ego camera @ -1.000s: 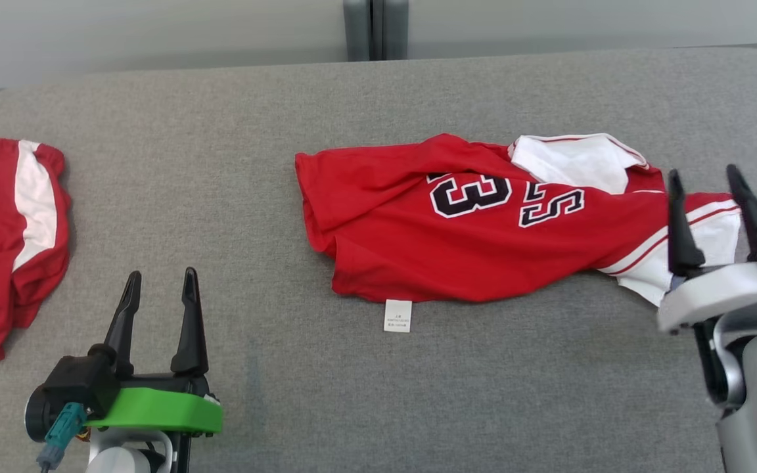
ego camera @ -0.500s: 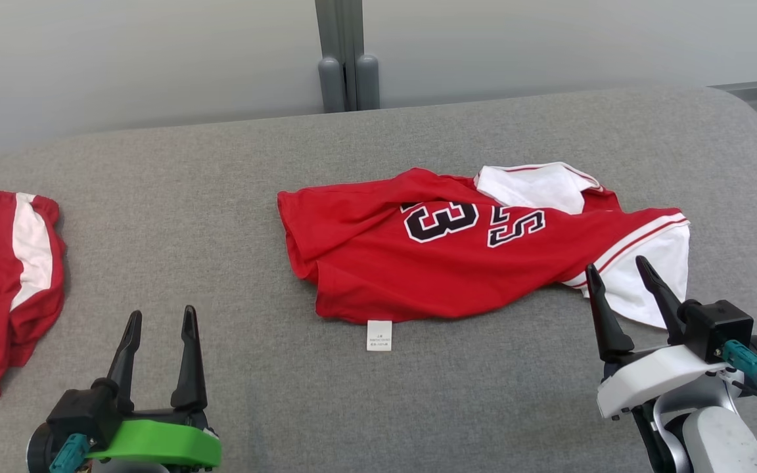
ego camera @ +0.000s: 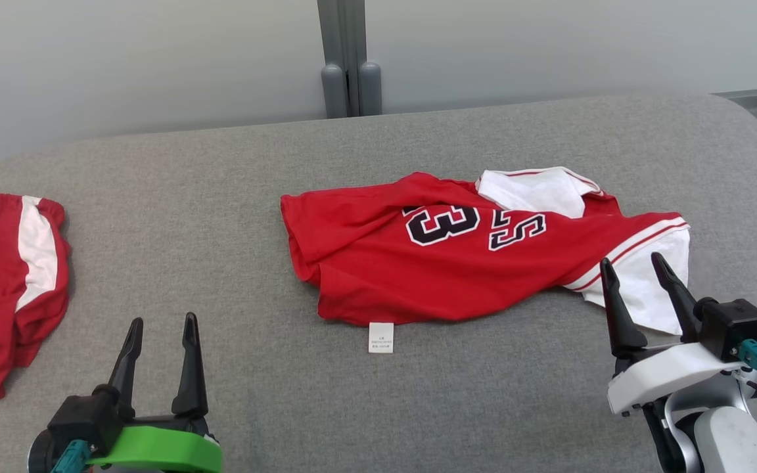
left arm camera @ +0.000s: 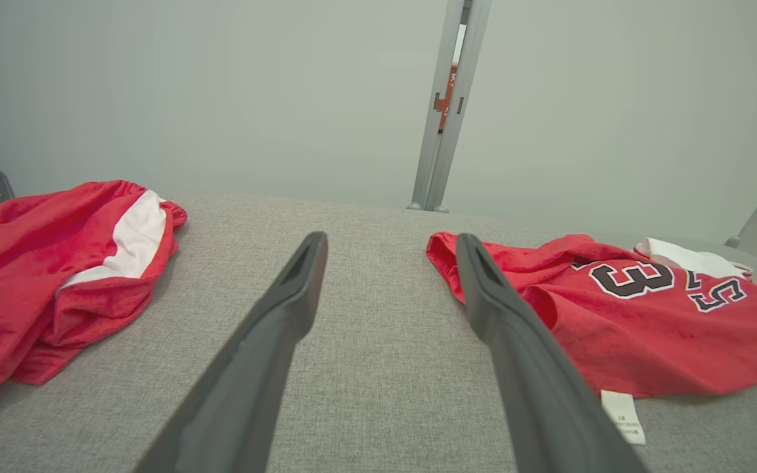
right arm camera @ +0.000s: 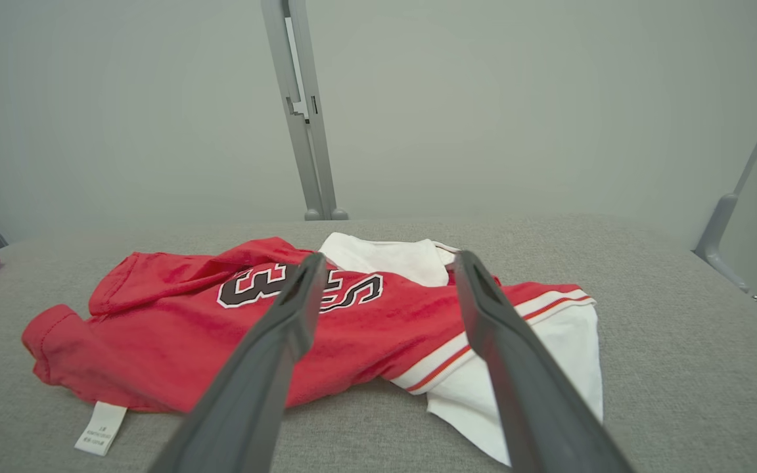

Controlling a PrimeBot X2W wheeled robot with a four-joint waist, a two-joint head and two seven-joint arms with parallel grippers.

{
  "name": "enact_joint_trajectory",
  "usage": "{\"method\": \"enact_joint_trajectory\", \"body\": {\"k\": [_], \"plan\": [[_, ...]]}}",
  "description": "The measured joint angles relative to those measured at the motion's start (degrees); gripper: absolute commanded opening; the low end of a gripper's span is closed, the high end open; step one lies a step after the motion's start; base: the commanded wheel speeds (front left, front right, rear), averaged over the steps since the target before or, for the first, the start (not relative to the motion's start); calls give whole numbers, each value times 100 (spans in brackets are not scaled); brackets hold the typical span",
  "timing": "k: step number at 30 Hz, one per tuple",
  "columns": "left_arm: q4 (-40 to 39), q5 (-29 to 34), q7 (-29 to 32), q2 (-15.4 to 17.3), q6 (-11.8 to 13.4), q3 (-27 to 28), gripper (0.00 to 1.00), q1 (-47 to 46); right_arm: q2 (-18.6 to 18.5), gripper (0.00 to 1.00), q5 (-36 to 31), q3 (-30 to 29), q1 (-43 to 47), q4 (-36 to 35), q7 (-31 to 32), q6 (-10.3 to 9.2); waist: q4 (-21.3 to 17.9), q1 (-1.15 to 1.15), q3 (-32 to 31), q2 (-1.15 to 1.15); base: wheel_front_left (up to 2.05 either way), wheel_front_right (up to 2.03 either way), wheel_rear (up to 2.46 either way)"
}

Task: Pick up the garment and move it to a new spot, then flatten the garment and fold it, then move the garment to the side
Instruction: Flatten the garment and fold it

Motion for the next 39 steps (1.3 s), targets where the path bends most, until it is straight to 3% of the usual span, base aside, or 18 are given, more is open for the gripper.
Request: {"method": "enact_joint_trajectory", "body": {"k": [16, 22, 30, 39], "plan": [[80, -20, 0, -2, 11, -4, 100, 116, 15, 100, 40, -51, 55, -52, 132, 0, -95, 0, -151, 0, 0, 0, 0], [367, 2, 0, -2, 10, -216, 100, 85, -83, 100, 226, -89, -52, 69, 631, 0, -223, 0, -74, 0, 0, 0, 0], [1503, 22, -1, 37, 0, -928, 100, -821, -330, 100, 467, -559, -697, 1133, 1657, -3, -474, 0, 310, 0, 0, 0, 0], [2117, -250, -2, 241, 0, -1629, 100, -1525, -300, 100, 410, -821, -1482, 2136, 1580, -3, -739, 0, 864, 0, 0, 0, 0]]}}
